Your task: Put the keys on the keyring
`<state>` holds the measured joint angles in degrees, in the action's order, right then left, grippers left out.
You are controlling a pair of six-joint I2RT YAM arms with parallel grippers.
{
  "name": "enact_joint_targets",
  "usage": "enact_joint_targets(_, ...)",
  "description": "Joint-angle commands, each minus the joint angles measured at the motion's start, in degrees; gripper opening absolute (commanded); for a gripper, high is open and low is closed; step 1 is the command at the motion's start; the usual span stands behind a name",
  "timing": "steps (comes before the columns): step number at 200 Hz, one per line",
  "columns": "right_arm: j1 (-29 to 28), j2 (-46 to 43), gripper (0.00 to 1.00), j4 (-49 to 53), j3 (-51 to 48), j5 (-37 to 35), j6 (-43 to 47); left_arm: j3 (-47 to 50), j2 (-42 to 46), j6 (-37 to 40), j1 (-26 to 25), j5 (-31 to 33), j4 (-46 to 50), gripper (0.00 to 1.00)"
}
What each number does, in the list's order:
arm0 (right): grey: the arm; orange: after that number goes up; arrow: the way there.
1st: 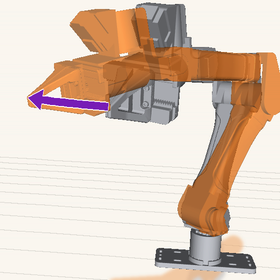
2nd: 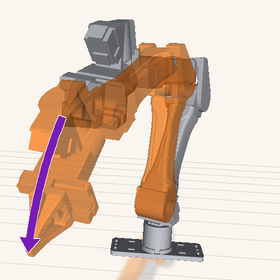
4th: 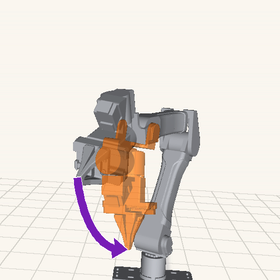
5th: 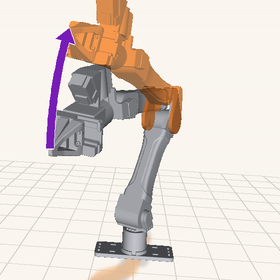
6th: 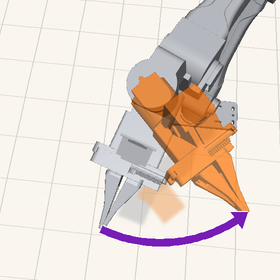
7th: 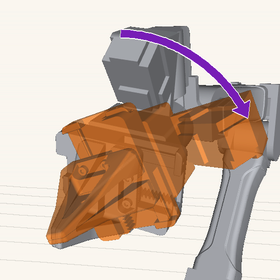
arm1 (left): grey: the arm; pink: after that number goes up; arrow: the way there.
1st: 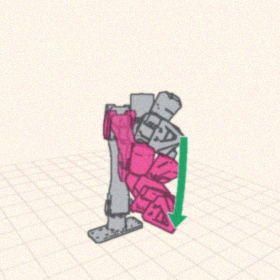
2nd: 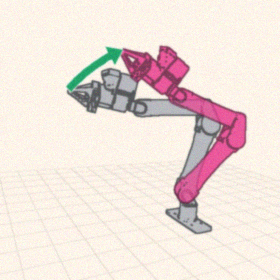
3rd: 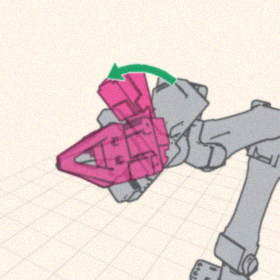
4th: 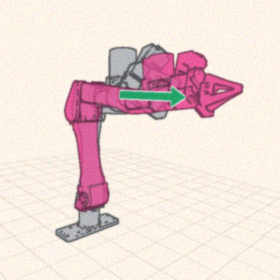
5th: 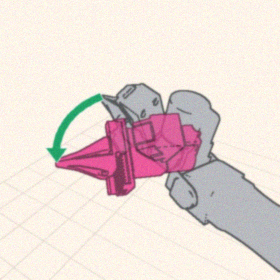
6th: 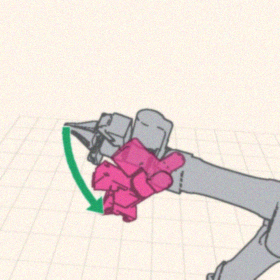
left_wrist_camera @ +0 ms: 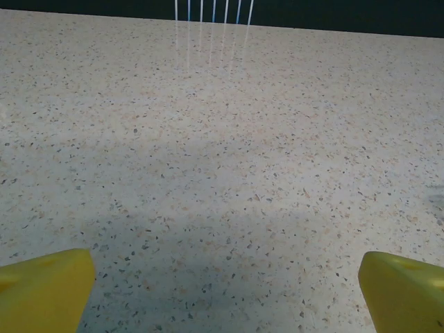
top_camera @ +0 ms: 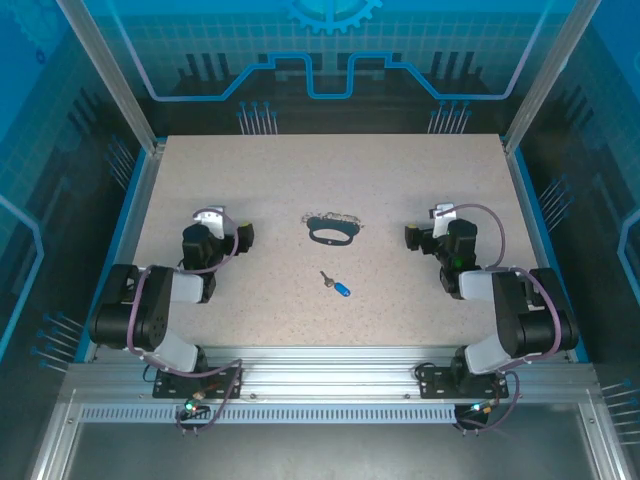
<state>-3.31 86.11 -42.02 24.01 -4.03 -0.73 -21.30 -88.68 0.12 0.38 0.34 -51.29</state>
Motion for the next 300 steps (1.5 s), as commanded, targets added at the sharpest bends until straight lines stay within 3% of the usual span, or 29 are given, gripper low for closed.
enact_joint_targets(1, -0.21, 0.2, 1.0, -1.13, 0.87, -0.23, 1.0, -1.08, 0.08, -0.25, 0.76, -1.0, -0.28, 0.99)
enact_joint_targets(125, 0.4, 0.19, 1.0, -0.96, 0.94, 1.33, 0.85, 0.12, 0.26, 0.46, 0.8, -3.36, -2.02, 0.99)
enact_joint_targets(149, 0.61, -2.2, 0.96, 4.81, 3.08, 4.16, 1.78, 3.17, 1.96, 0.24, -1.09, 4.78, -7.16, 0.99)
enact_joint_targets(176, 1.52, -8.28, 0.97, 28.71, 13.09, 5.98, -2.14, 0.04, 7.3, -0.16, -2.4, 11.05, 2.96, 0.99)
enact_joint_targets(196, 1.81, -10.05, 1.0, 35.57, 16.96, 8.77, -7.22, -2.67, 11.72, -0.8, -2.49, 12.82, 11.08, 0.99)
enact_joint_targets(237, 1.1, -8.91, 1.0, 36.52, 20.22, 18.13, -19.71, -10.99, 20.42, -6.63, -2.83, 12.28, 29.43, 0.99)
enact_joint_targets(268, -1.97, -6.46, 1.0, 36.58, 21.39, 25.01, -19.39, -15.04, 23.12, -12.21, -7.15, 10.94, 34.44, 0.98)
enact_joint_targets(300, -3.81, -3.04, 0.96, 35.43, 22.07, 27.6, -19.45, -17.9, 23.99, -17.87, -13.51, 10.2, 38.93, 0.98)
